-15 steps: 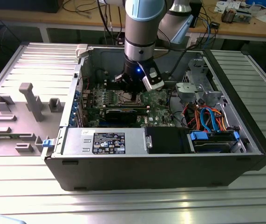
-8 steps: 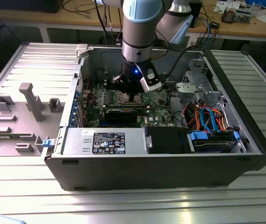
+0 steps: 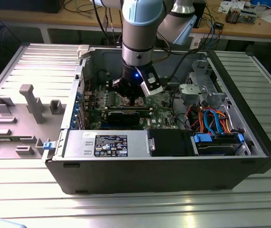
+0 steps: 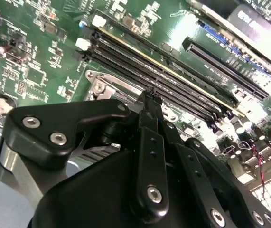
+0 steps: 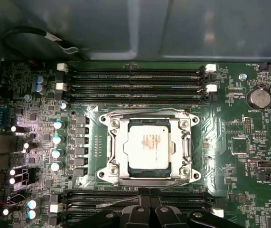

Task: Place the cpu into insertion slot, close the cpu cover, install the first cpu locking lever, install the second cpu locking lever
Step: 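Install the second cpu locking lever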

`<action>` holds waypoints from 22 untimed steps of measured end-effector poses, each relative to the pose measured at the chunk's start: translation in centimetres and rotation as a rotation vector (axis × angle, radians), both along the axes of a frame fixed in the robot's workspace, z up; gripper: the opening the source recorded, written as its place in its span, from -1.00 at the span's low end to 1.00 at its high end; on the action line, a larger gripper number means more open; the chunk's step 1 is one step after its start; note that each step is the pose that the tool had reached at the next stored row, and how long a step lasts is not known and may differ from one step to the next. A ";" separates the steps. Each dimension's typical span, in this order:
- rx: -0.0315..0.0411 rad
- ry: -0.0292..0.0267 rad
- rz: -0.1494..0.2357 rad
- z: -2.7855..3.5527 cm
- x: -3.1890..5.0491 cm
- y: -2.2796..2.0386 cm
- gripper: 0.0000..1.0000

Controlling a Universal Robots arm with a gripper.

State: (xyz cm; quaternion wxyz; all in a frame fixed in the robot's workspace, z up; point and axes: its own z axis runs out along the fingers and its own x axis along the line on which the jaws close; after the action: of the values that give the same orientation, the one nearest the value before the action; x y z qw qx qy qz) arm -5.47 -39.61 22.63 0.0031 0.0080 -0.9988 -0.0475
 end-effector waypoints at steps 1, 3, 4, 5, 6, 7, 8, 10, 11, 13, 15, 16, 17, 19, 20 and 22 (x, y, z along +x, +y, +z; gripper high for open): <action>0.0055 0.0000 0.001 -0.01 -0.37 0.00 -0.79; 0.0103 0.0000 0.002 -0.03 -0.80 0.00 -0.79; 0.0114 0.0000 0.003 -0.04 -0.86 0.01 -0.79; 0.0118 0.0000 0.003 -0.05 -0.86 0.01 -0.79; 0.0118 0.0000 0.003 -0.04 -0.87 0.00 -0.79; 0.0119 0.0000 0.003 -0.05 -0.87 0.00 -0.79; 0.0121 0.0000 0.003 -0.05 -0.87 0.00 -0.79; 0.0124 0.0001 0.004 -0.05 -0.87 0.00 -0.79; 0.0124 0.0001 0.004 -0.05 -0.88 0.00 -0.79; 0.0124 0.0001 0.004 -0.05 -0.87 0.00 -0.79; 0.0124 0.0000 0.004 -0.05 -0.87 0.00 -0.79; 0.0124 0.0000 0.004 -0.05 -0.87 0.00 -0.79; 0.0124 0.0000 0.004 -0.05 -0.87 0.00 -0.79; 0.0134 0.0001 0.004 -0.05 -0.87 -0.08 -0.79; 0.0144 0.0002 0.004 -0.05 -0.87 -0.17 -0.79; 0.0177 0.0005 0.004 -0.07 -0.88 -0.53 -0.79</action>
State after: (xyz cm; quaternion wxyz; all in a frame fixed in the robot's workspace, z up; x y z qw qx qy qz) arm -6.35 -40.13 22.56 0.0034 0.0099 -0.9984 -0.0563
